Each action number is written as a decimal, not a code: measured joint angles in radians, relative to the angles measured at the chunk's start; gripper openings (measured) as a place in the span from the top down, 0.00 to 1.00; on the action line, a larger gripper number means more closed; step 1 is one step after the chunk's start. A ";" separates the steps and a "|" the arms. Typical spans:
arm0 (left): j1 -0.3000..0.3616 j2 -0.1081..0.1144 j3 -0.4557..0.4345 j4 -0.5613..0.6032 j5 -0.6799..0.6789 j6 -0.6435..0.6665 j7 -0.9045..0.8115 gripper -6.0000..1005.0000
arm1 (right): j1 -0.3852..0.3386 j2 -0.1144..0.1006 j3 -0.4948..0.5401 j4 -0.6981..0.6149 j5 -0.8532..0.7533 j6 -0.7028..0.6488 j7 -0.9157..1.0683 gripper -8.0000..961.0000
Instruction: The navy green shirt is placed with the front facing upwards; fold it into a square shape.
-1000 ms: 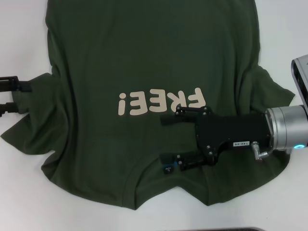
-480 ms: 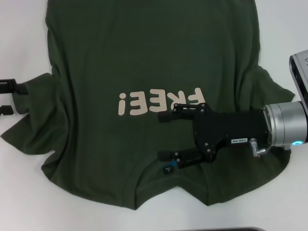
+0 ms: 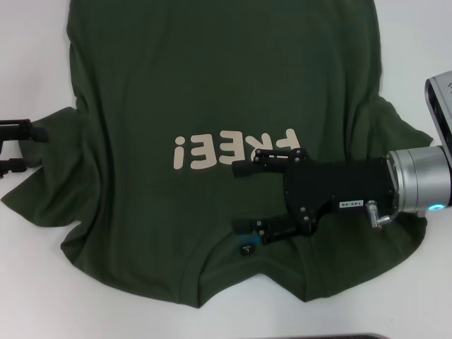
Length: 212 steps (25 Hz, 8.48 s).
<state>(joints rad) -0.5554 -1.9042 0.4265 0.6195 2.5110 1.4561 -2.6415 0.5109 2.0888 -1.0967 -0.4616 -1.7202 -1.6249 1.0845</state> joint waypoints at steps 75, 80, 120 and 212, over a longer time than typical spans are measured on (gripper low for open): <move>-0.036 -0.005 0.155 0.045 -0.007 0.026 0.047 0.92 | -0.001 -0.001 0.021 -0.003 0.002 -0.007 0.000 0.05; -0.034 0.000 0.153 0.070 0.001 0.026 0.027 0.92 | 0.000 -0.001 0.022 -0.003 0.002 -0.007 0.000 0.06; -0.018 0.005 0.085 0.157 0.050 0.029 -0.006 0.86 | 0.004 0.002 0.034 -0.014 0.005 -0.002 0.000 0.06; 0.021 -0.176 0.269 -0.003 -0.334 -0.091 0.013 0.24 | -0.067 -0.035 0.149 -0.184 -0.212 0.046 0.396 0.07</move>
<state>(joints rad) -0.5349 -2.0802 0.6958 0.6169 2.1767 1.3648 -2.6282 0.4443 2.0539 -0.9476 -0.6458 -1.9323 -1.5785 1.4807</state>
